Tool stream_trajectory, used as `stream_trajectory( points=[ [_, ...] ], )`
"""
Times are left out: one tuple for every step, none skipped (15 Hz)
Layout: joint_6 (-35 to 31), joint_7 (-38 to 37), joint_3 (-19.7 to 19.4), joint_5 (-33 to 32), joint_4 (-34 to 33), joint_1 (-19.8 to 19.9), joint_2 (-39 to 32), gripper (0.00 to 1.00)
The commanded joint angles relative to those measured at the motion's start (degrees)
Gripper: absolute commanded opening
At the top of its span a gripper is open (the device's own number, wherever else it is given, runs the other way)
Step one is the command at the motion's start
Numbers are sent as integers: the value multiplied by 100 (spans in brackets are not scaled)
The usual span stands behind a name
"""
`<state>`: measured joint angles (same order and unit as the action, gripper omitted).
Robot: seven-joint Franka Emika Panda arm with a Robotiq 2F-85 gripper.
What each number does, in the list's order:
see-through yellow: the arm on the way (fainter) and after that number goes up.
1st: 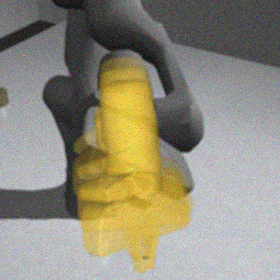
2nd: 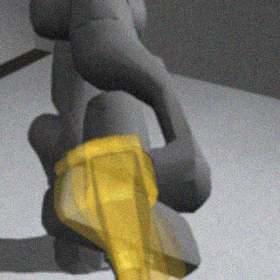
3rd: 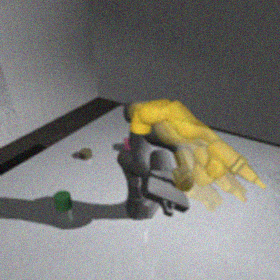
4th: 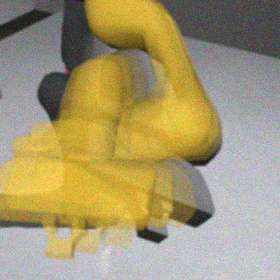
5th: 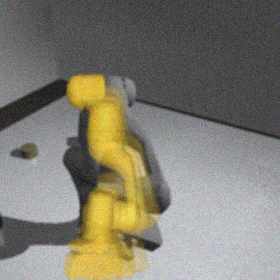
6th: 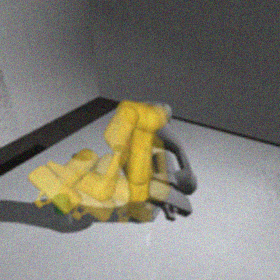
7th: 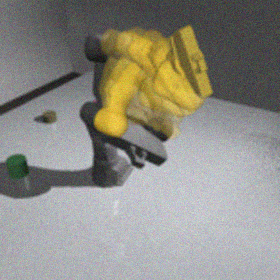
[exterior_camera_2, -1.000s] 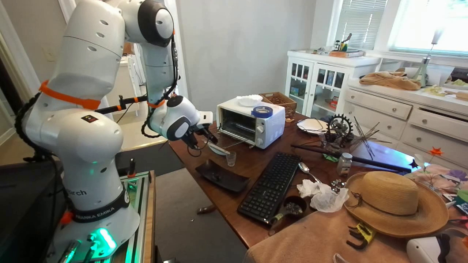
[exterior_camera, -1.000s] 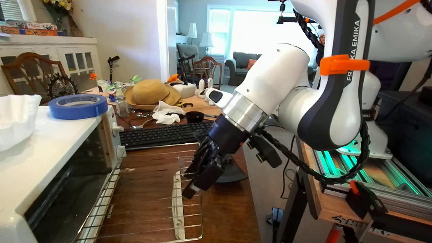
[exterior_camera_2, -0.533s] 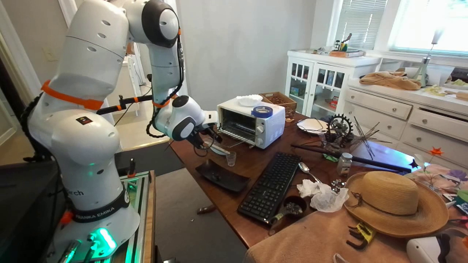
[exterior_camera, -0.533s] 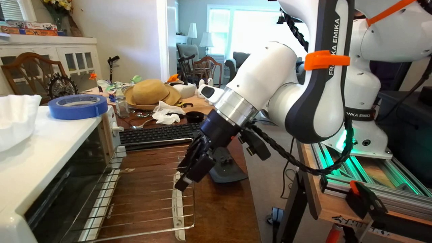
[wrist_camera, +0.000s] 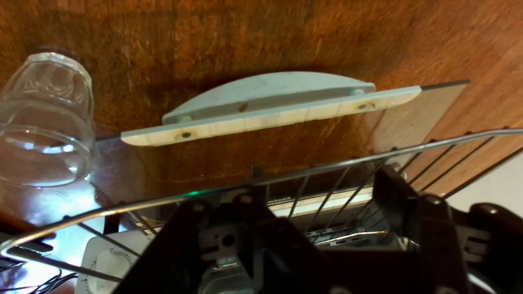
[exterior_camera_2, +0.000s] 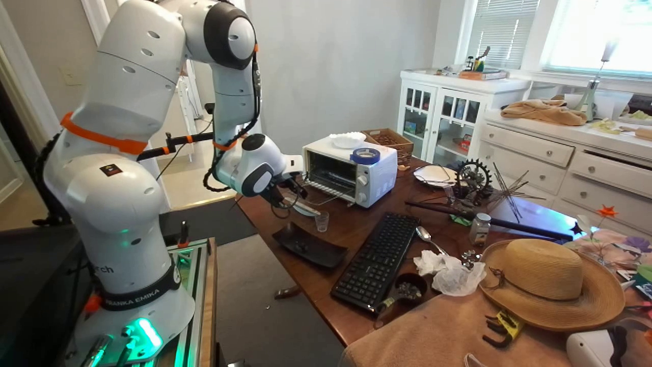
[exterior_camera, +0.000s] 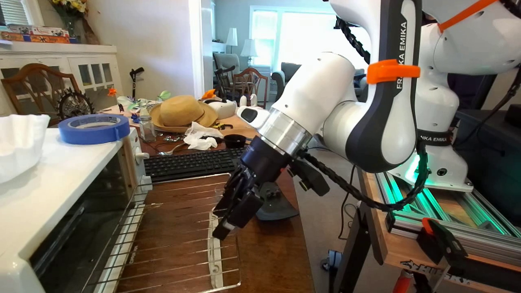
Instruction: Put the metal object inside the mini oven
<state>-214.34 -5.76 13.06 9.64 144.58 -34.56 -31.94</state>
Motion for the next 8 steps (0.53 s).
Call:
stream_trajectory(
  points=[
    [105, 116, 158, -167, -164, 157, -137, 43],
    [108, 129, 156, -146, -190, 152, -153, 43],
    [96, 133, 140, -130, -216, 160, -182, 43],
    [107, 139, 137, -128, -229, 175, -188, 43],
    [108, 168, 121, -113, -253, 171, -195, 43],
    [105, 193, 109, -109, -287, 165, -207, 43],
    [111, 188, 123, -111, -321, 177, -215, 43],
    [7, 154, 126, 6, -187, 142, -150, 43]
  ],
)
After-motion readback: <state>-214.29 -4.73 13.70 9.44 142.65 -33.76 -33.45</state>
